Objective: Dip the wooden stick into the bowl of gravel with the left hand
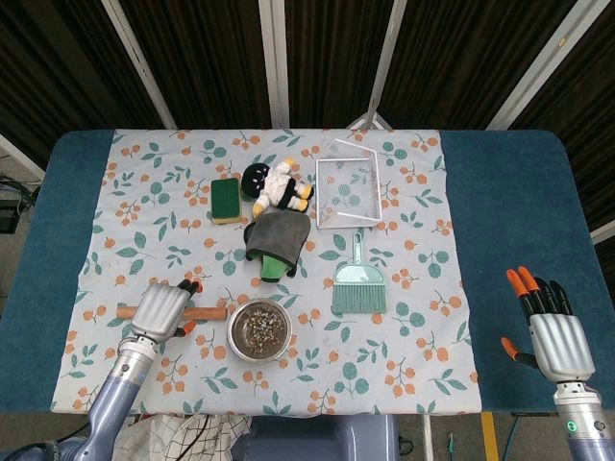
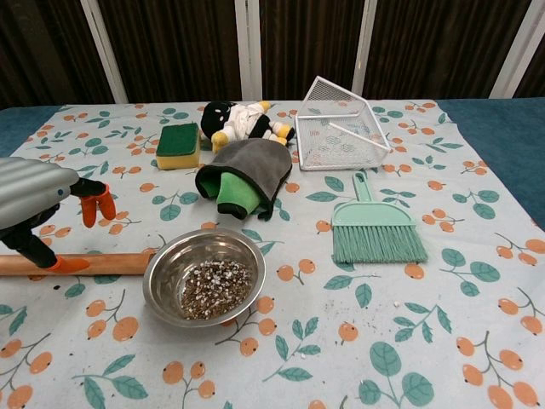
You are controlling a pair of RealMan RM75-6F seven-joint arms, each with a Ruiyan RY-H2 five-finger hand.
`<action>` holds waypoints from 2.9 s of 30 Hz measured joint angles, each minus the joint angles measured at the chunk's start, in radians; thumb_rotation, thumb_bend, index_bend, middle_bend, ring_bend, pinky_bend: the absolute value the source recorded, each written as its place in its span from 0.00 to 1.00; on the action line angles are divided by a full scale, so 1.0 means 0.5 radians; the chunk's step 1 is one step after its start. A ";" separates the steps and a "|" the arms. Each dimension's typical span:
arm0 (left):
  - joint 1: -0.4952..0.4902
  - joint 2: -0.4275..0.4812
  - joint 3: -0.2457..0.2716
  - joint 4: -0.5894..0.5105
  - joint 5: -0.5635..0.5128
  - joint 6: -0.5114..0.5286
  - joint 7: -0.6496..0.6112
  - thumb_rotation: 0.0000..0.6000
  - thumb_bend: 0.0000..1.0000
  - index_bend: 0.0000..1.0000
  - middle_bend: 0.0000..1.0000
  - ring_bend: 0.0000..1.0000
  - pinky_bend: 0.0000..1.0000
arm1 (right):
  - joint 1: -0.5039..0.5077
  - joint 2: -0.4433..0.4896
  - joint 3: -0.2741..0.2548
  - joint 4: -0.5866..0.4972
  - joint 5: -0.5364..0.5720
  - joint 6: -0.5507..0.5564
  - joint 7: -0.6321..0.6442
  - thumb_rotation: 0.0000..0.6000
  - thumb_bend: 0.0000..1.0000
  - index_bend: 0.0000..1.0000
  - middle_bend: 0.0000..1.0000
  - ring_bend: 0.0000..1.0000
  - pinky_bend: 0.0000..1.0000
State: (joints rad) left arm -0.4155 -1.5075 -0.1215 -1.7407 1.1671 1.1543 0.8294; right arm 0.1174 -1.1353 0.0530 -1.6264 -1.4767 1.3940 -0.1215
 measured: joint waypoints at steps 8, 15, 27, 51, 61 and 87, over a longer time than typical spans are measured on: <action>-0.058 -0.085 0.005 0.078 -0.079 -0.006 0.071 1.00 0.36 0.36 0.45 0.84 0.92 | 0.001 0.002 -0.003 -0.001 0.000 -0.002 0.010 1.00 0.27 0.00 0.00 0.00 0.00; -0.085 -0.131 0.030 0.095 -0.134 -0.004 0.101 1.00 0.38 0.40 0.40 0.84 0.92 | 0.001 0.003 -0.005 -0.003 -0.001 0.000 0.014 1.00 0.27 0.00 0.00 0.00 0.00; -0.122 -0.161 0.052 0.105 -0.176 0.008 0.084 1.00 0.38 0.43 0.39 0.84 0.92 | 0.003 0.004 -0.007 -0.009 0.007 -0.006 0.021 1.00 0.27 0.00 0.00 0.00 0.00; -0.221 -0.235 0.079 0.180 -0.300 0.017 0.069 1.00 0.40 0.45 0.42 0.84 0.92 | 0.005 0.004 -0.009 -0.012 0.014 -0.005 0.033 1.00 0.27 0.00 0.00 0.00 0.00; -0.245 -0.258 0.091 0.189 -0.324 0.029 0.062 1.00 0.40 0.45 0.45 0.84 0.92 | 0.007 0.008 -0.009 -0.016 0.018 -0.010 0.037 1.00 0.27 0.00 0.00 0.00 0.00; -0.258 -0.207 0.126 0.144 -0.175 0.100 -0.100 1.00 0.89 0.55 0.63 0.85 0.94 | 0.009 0.011 -0.009 -0.026 0.029 -0.015 0.060 1.00 0.27 0.00 0.00 0.00 0.00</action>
State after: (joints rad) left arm -0.5445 -1.6111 -0.0587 -1.6687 1.0794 1.2043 0.7795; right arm 0.1218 -1.1299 0.0486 -1.6396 -1.4622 1.3866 -0.0917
